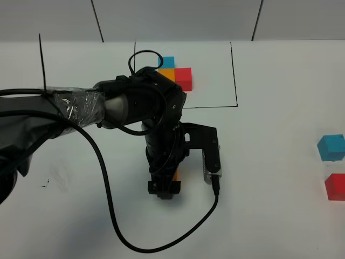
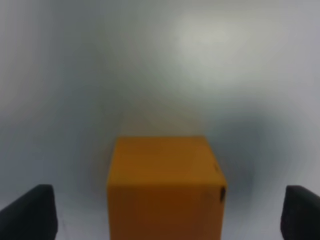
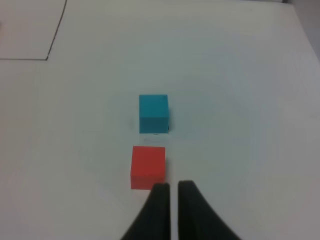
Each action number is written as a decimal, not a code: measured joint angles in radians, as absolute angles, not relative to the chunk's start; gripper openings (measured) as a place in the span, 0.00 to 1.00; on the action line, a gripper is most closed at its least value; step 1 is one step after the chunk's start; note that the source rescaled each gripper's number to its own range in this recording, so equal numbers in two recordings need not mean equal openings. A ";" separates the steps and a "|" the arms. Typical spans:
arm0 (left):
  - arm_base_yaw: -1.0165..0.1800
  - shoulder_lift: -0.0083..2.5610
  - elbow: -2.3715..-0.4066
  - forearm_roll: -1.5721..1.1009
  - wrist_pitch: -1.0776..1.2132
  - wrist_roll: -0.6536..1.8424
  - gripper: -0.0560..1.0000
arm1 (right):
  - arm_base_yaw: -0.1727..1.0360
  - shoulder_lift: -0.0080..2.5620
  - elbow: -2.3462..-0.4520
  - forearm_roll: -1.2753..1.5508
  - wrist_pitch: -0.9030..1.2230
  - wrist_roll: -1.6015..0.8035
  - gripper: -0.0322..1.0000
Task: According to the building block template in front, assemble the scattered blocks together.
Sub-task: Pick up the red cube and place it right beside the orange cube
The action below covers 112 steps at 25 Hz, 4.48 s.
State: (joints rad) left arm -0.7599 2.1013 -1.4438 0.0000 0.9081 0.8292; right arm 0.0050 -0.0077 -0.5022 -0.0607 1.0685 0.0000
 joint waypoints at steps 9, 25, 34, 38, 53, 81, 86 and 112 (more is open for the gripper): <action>-0.767 1.927 -1.640 0.115 1.189 0.716 0.96 | 0.005 -0.008 -0.502 -0.061 1.069 0.000 0.03; -0.591 1.401 -1.670 0.278 1.194 0.492 0.71 | 0.005 -0.008 -0.502 -0.061 1.069 0.000 0.03; -0.455 1.099 -1.670 0.354 1.194 0.461 0.70 | 0.005 -0.008 -0.502 -0.061 1.069 0.000 0.03; -0.448 0.933 -1.635 0.392 1.194 0.405 0.70 | 0.005 -0.008 -0.502 -0.061 1.069 0.000 0.03; -0.427 0.250 -0.967 0.302 1.194 0.216 0.70 | 0.005 -0.008 -0.502 -0.061 1.069 0.000 0.03; 0.070 0.014 -0.509 0.064 1.082 -0.010 0.70 | 0.005 -0.008 -0.502 -0.061 1.069 0.000 0.03; 0.070 0.014 -0.507 0.059 1.073 -0.011 0.70 | 0.005 -0.008 -0.502 -0.061 1.069 0.000 0.03; 0.027 -0.004 -0.505 0.069 1.066 -0.011 0.70 | 0.005 -0.008 -0.502 -0.061 1.069 0.000 0.03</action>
